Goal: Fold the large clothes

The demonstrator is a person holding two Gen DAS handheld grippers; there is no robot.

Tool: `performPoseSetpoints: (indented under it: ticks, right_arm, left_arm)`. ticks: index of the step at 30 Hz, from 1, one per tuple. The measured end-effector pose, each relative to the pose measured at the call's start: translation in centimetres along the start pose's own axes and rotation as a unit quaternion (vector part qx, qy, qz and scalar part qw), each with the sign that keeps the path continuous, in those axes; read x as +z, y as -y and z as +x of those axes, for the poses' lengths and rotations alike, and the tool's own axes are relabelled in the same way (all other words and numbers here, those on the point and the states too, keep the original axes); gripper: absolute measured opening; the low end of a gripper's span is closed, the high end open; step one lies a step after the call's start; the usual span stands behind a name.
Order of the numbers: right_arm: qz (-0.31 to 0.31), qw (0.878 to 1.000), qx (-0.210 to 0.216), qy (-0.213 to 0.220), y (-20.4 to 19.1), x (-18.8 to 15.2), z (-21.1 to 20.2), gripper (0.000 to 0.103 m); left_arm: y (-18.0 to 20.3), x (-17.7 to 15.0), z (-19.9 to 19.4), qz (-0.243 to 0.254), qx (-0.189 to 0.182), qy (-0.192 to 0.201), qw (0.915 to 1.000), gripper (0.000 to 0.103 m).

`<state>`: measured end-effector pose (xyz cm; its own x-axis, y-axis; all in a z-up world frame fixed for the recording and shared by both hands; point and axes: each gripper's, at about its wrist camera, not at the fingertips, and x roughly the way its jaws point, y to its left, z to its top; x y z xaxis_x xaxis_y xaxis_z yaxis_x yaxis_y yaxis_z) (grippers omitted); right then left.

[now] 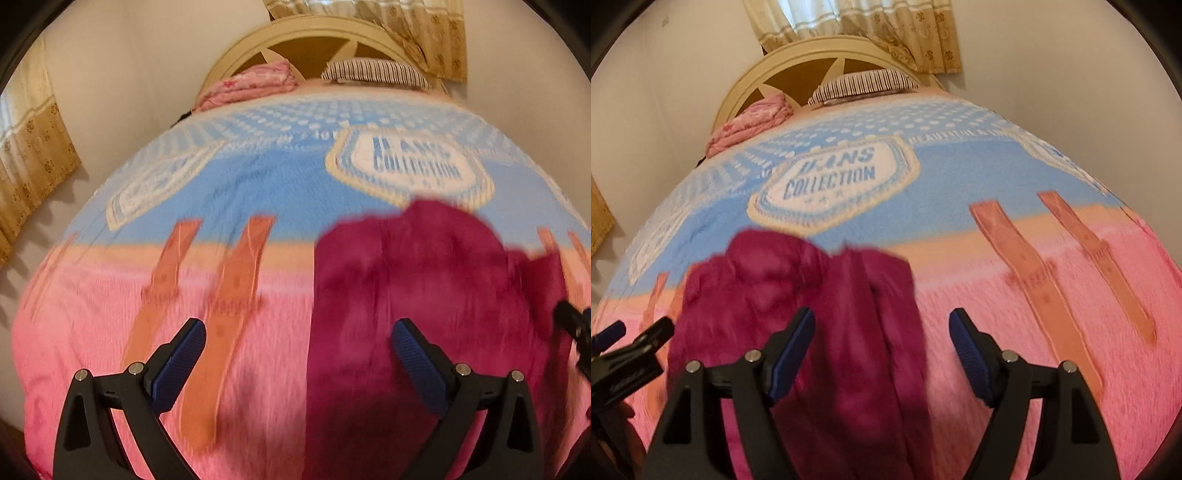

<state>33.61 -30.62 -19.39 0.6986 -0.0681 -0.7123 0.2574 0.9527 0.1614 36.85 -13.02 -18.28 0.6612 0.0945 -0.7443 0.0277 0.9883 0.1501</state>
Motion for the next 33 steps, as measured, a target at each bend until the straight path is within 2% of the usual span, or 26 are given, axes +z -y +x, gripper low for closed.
performPoseSetpoints:
  ticks: [3,5,9,13,17,20,22,23,25,28,30,33]
  right_arm:
    - [0.0,1.0,0.011,-0.019,0.2,-2.0,0.6,0.077]
    - [0.002,1.0,0.016,-0.021,0.4,-2.8,1.2,0.077]
    - [0.005,0.999,0.02,-0.027,0.6,-3.2,2.4,0.077]
    - [0.027,0.998,0.043,-0.035,1.5,-3.6,3.1,0.076]
    - [0.01,0.999,0.039,-0.025,1.0,-4.0,2.9,0.075]
    - [0.005,0.999,0.043,-0.025,0.8,-4.3,2.8,0.071]
    - [-0.002,0.998,0.052,-0.023,0.6,-4.4,2.7,0.058]
    - [-0.008,0.998,0.054,-0.022,0.4,-4.5,2.6,0.056]
    - [-0.012,0.998,0.054,-0.022,0.1,-4.8,2.4,0.053]
    - [-0.013,0.998,0.058,-0.024,0.1,-5.0,2.4,0.052]
    - [-0.011,0.998,0.061,-0.026,0.1,-4.9,2.4,0.052]
    - [-0.013,0.998,0.06,-0.026,0.0,-4.8,2.6,0.052]
  left_arm:
    - [0.4,-2.6,0.7,0.006,0.009,-0.001,0.9999,0.101]
    - [0.4,-2.9,0.7,-0.001,0.008,0.005,1.0,0.101]
    - [1.3,-3.3,1.4,0.016,0.012,0.001,0.9998,0.101]
    - [1.1,-3.5,2.0,0.003,-0.005,-0.002,1.0,0.102]
    - [1.2,-3.9,2.2,0.001,-0.011,0.009,0.9999,0.102]
    - [1.4,-4.0,2.1,0.004,-0.012,0.013,0.9998,0.101]
    - [1.5,-3.9,2.1,0.007,-0.013,0.013,0.9998,0.101]
    - [1.7,-3.9,2.1,0.01,-0.013,0.014,0.9998,0.101]
    - [1.8,-3.9,1.9,0.017,-0.021,0.015,0.9995,0.097]
    - [2.3,-3.9,1.7,0.031,-0.033,0.02,0.9988,0.085]
    - [2.9,-3.9,1.4,0.042,-0.044,0.022,0.9979,0.07]
    - [4.1,-4.0,0.9,0.063,-0.048,0.027,0.9965,0.053]
